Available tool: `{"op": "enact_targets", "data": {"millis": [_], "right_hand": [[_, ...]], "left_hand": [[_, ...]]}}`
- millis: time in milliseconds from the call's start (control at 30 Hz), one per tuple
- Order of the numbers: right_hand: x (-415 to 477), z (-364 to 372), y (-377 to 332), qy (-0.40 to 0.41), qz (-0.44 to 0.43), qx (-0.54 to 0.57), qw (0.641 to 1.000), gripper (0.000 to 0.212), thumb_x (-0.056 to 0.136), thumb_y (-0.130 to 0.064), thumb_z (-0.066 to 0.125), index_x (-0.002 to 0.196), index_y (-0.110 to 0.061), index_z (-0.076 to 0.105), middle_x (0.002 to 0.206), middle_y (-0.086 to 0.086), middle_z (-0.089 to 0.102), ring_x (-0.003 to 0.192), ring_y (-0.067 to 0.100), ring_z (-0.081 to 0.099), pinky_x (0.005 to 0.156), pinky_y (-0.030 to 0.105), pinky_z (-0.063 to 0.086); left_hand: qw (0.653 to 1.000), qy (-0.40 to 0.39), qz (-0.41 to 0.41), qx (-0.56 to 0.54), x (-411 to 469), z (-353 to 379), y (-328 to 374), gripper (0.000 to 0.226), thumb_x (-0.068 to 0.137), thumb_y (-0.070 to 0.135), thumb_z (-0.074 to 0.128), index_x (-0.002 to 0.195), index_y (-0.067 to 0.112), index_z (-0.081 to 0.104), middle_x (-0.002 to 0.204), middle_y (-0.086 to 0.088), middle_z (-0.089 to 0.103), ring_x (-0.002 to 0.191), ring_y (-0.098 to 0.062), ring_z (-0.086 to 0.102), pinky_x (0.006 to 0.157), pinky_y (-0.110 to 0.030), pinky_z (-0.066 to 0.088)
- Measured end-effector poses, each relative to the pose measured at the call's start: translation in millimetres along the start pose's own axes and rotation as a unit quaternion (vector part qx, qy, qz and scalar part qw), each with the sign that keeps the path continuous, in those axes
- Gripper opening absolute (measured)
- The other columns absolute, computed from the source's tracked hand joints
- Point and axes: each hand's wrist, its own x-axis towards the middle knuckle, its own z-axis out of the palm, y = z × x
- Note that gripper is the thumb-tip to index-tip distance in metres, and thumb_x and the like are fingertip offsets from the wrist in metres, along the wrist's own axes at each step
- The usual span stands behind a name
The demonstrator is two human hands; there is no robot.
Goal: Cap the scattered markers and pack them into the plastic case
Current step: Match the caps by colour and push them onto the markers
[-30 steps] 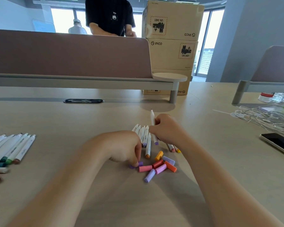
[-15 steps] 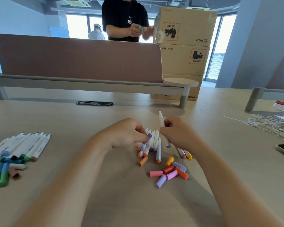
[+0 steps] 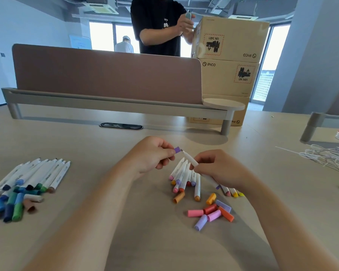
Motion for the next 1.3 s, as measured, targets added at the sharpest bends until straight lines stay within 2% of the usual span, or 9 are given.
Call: {"op": "enact_targets", "data": {"millis": [233,400,567,667,900,1033,1133,1200,1300], "right_hand": [[0,1,-1,-0.016,0.003,-0.016,1.0,0.011,0.086,-0.025,0.066,0.088,-0.029,0.075,0.089,0.004,0.069,0.08,0.018,0.058,0.085,0.043,0.053],[-1,3,-2,-0.032,-0.007,-0.035,0.999,0.015,0.092,-0.031,0.064,0.097,-0.027,0.076,0.08,-0.001,0.067,0.068,0.009,0.052,0.067,0.027,0.044],[1,4,-2,-0.026,-0.021,-0.056,0.998,0.014,0.094,-0.037,0.061,0.102,-0.032,0.072,0.087,-0.006,0.069,0.078,0.014,0.06,0.078,0.032,0.051],[2,5,-2,-0.009,-0.025,-0.063,0.998,0.018,0.096,-0.035,0.059,0.104,-0.027,0.073,0.085,-0.005,0.067,0.076,0.012,0.057,0.074,0.028,0.048],[-3,0,0,-0.004,-0.007,-0.064,0.998,0.018,0.097,-0.027,0.058,0.105,-0.023,0.074,0.085,-0.006,0.067,0.075,0.008,0.054,0.071,0.022,0.043],[2,-1,2,0.029,0.021,-0.074,0.997,0.017,0.097,-0.03,0.059,0.103,-0.022,0.073,0.086,-0.005,0.067,0.075,0.01,0.056,0.072,0.022,0.045],[9,-4,8,0.071,0.072,-0.119,0.988,0.012,0.093,-0.03,0.063,0.096,-0.02,0.071,0.081,-0.003,0.066,0.063,0.009,0.057,0.054,0.017,0.042],[11,-6,15,0.079,0.123,-0.146,0.978,0.013,0.09,-0.026,0.067,0.098,-0.017,0.072,0.081,-0.001,0.068,0.062,0.01,0.06,0.051,0.017,0.043],[12,-7,25,0.072,0.167,-0.172,0.968,0.016,0.089,-0.024,0.068,0.101,-0.014,0.071,0.088,0.003,0.069,0.072,0.016,0.067,0.068,0.028,0.059]], "left_hand": [[1.0,0.001,0.028,0.006,2,2,-3,0.014,0.094,0.003,0.058,0.096,0.009,0.071,0.072,0.002,0.067,0.061,-0.011,0.053,0.05,-0.02,0.042],[0.998,-0.006,0.05,0.024,-1,9,-2,0.023,0.097,0.001,0.052,0.096,0.012,0.072,0.083,-0.007,0.073,0.063,-0.013,0.058,0.05,-0.022,0.043],[0.996,0.078,0.036,-0.019,0,20,-1,0.006,0.096,0.005,0.054,0.097,0.004,0.06,0.074,-0.006,0.075,0.06,-0.022,0.069,0.048,-0.025,0.048],[0.993,0.114,0.035,-0.007,1,26,-2,0.013,0.096,0.006,0.054,0.092,-0.005,0.061,0.072,-0.008,0.074,0.061,-0.027,0.071,0.046,-0.025,0.049],[0.994,0.095,0.04,-0.018,-2,36,-1,0.016,0.095,0.001,0.049,0.092,-0.004,0.064,0.077,-0.008,0.075,0.063,-0.027,0.07,0.049,-0.028,0.048],[0.998,0.059,0.019,-0.015,-3,39,3,0.024,0.094,0.008,0.05,0.114,0.01,0.065,0.088,-0.002,0.076,0.072,-0.027,0.072,0.062,-0.036,0.055],[0.999,0.044,0.013,0.027,-4,44,3,0.046,0.093,0.015,0.052,0.139,0.017,0.049,0.093,0.002,0.073,0.065,-0.019,0.069,0.06,-0.032,0.053],[0.996,0.042,0.033,0.067,-5,46,3,0.04,0.095,0.016,0.051,0.134,0.015,0.053,0.094,0.0,0.07,0.056,-0.009,0.062,0.056,-0.027,0.046],[0.995,0.028,0.052,0.085,-5,48,4,0.026,0.097,0.015,0.049,0.119,0.015,0.063,0.087,0.0,0.07,0.059,-0.011,0.06,0.051,-0.023,0.045]]}}
